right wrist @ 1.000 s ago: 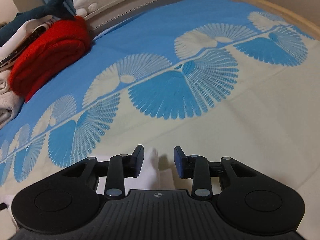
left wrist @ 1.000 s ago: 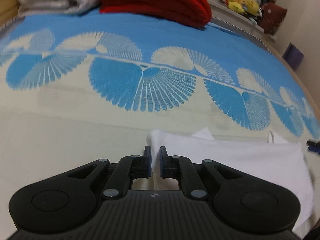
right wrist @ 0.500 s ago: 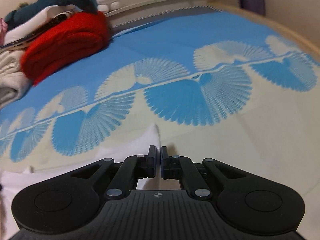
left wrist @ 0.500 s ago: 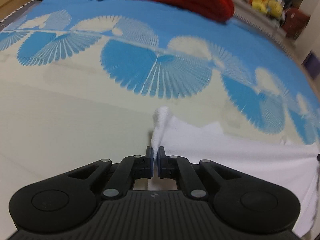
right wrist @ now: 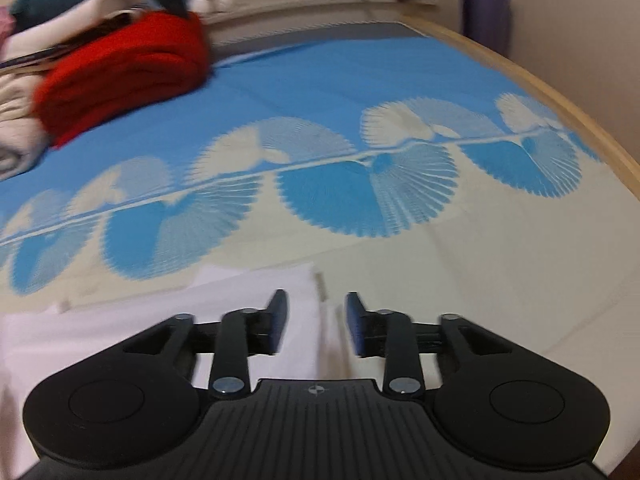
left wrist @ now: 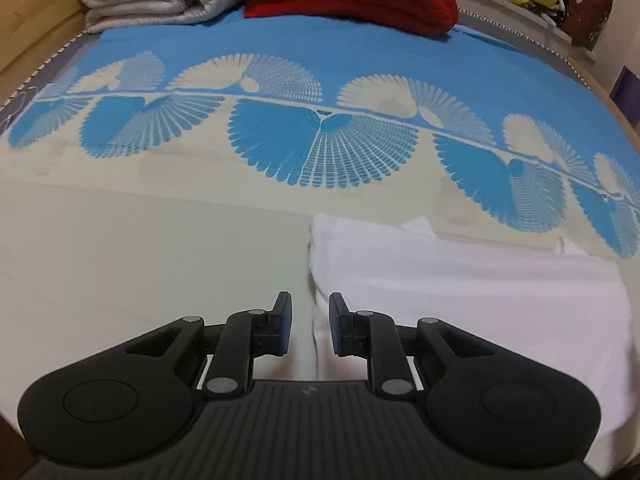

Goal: Fold small clothes

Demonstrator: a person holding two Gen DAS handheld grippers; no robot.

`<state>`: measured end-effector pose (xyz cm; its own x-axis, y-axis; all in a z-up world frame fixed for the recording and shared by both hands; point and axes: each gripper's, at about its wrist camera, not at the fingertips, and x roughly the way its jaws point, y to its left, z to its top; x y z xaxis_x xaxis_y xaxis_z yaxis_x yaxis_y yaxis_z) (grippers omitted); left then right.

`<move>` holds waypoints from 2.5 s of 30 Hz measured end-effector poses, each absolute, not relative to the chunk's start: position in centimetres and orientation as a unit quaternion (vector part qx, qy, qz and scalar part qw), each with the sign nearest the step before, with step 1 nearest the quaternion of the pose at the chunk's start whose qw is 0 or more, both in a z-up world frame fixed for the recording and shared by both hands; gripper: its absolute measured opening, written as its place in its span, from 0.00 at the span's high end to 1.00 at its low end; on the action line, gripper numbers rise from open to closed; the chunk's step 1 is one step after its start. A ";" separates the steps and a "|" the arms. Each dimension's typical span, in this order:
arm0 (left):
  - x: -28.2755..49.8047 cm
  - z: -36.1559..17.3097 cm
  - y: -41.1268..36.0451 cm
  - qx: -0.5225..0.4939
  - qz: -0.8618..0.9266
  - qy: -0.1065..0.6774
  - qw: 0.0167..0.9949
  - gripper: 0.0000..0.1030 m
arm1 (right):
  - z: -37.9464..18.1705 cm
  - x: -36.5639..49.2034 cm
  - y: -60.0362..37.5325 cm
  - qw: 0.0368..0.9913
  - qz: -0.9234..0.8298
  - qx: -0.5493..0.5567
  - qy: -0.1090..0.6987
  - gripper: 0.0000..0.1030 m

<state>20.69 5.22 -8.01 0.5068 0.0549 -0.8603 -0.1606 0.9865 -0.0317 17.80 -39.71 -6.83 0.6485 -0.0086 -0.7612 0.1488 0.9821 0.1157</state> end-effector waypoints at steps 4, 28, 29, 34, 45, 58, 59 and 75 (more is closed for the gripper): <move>16.5 -7.0 3.5 -0.070 0.033 0.486 0.870 0.51 | -6.1 13.9 -38.6 0.895 -0.012 0.067 0.441 0.50; 8.7 -15.6 7.6 -0.168 0.020 0.549 0.818 0.95 | -14.1 8.2 -41.8 0.846 -0.010 0.139 0.515 0.92; 8.4 -14.9 8.0 -0.175 0.027 0.538 0.824 0.95 | -13.6 7.8 -42.1 0.852 -0.014 0.146 0.502 0.94; 7.3 -13.5 9.9 -0.209 0.037 0.527 0.823 0.95 | -10.4 6.1 -44.1 0.871 -0.021 0.207 0.445 0.95; 7.6 -12.4 6.9 -0.111 0.013 0.513 0.851 0.85 | -11.1 6.1 -44.0 0.876 -0.103 0.135 0.452 0.86; 9.4 -16.5 4.5 -0.044 0.024 0.566 0.823 0.85 | -16.7 7.8 -40.9 0.832 -0.054 0.099 0.542 0.70; 9.4 -16.4 4.5 -0.046 0.024 0.566 0.823 0.85 | -16.7 7.7 -40.9 0.831 -0.056 0.099 0.544 0.69; 9.3 -16.3 5.0 -0.053 0.023 0.567 0.822 0.84 | -15.1 7.5 -41.1 0.849 -0.069 0.079 0.517 0.61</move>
